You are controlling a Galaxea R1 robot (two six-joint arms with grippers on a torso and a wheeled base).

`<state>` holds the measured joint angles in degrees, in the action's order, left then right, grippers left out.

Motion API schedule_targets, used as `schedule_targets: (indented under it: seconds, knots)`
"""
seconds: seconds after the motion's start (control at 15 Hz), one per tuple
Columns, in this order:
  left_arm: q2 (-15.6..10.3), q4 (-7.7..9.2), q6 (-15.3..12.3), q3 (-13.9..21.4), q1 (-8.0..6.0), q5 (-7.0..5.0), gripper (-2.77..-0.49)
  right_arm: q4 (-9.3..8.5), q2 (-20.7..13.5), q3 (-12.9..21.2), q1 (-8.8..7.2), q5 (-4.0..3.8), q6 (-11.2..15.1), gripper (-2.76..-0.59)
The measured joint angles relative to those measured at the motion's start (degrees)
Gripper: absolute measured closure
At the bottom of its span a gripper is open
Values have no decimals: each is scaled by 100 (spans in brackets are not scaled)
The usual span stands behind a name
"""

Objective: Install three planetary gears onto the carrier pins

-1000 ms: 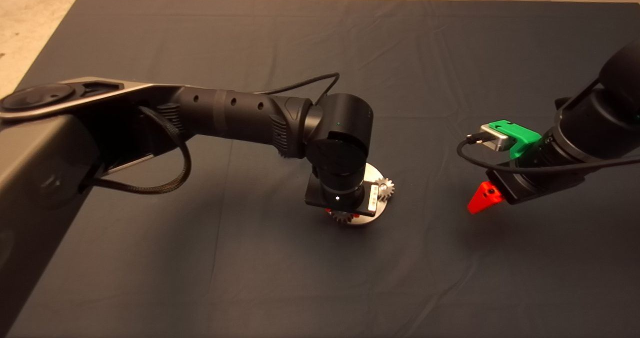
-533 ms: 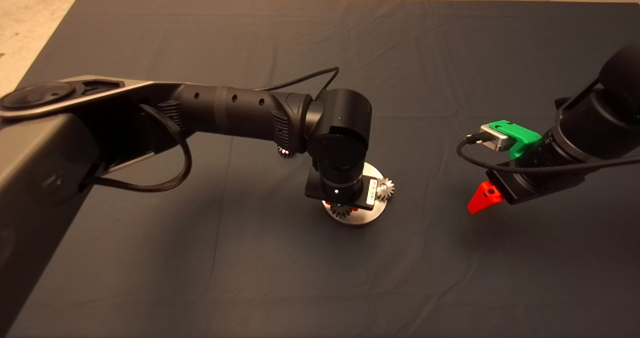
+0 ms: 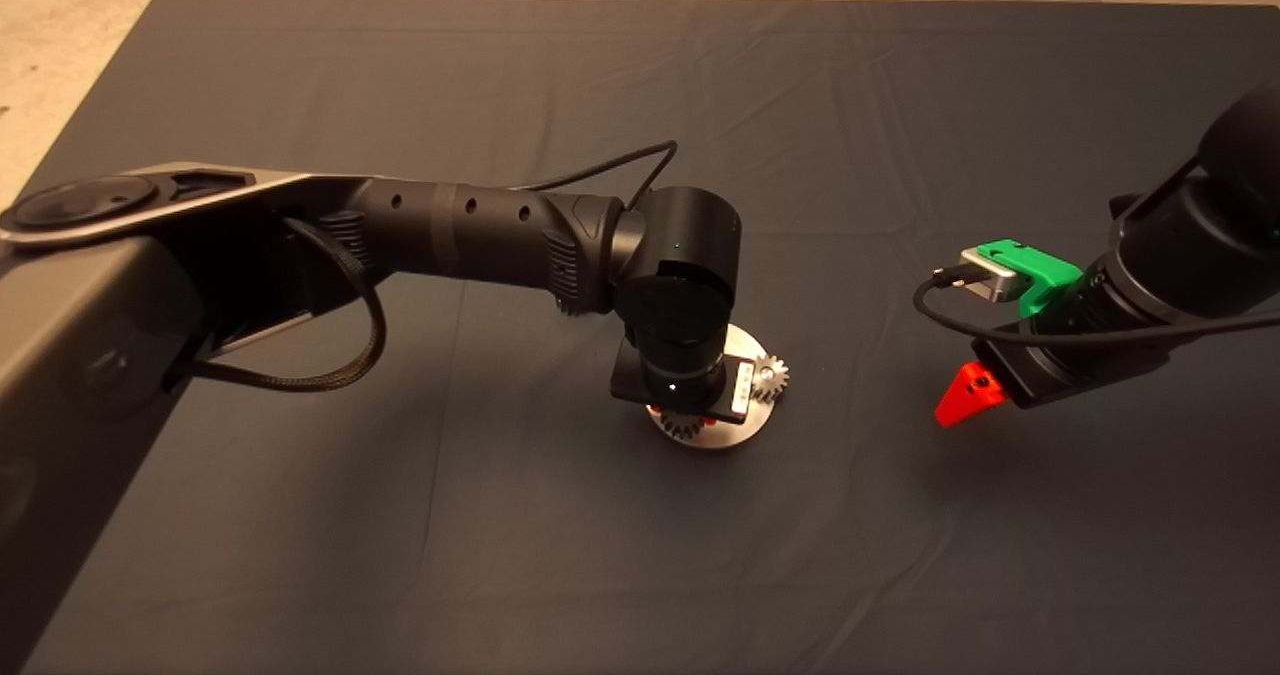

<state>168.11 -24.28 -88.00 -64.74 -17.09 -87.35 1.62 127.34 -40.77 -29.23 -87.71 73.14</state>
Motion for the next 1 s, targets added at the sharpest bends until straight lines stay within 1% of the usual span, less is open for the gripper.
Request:
schedule_targets:
  seconds: [0.73,0.87,0.93,1.0]
  knots:
    - [0,1,-1,-2,0,2,-60,0,-2,0,0,0,0,-246]
    - [0,1,-2,0,0,5,-75,0,0,0,-1,0,0,-246]
    - [0,1,-2,0,-2,6,-76,0,0,0,-1,0,0,-247]
    - [0,1,-2,0,-2,6,-84,0,0,0,-1,0,0,-247]
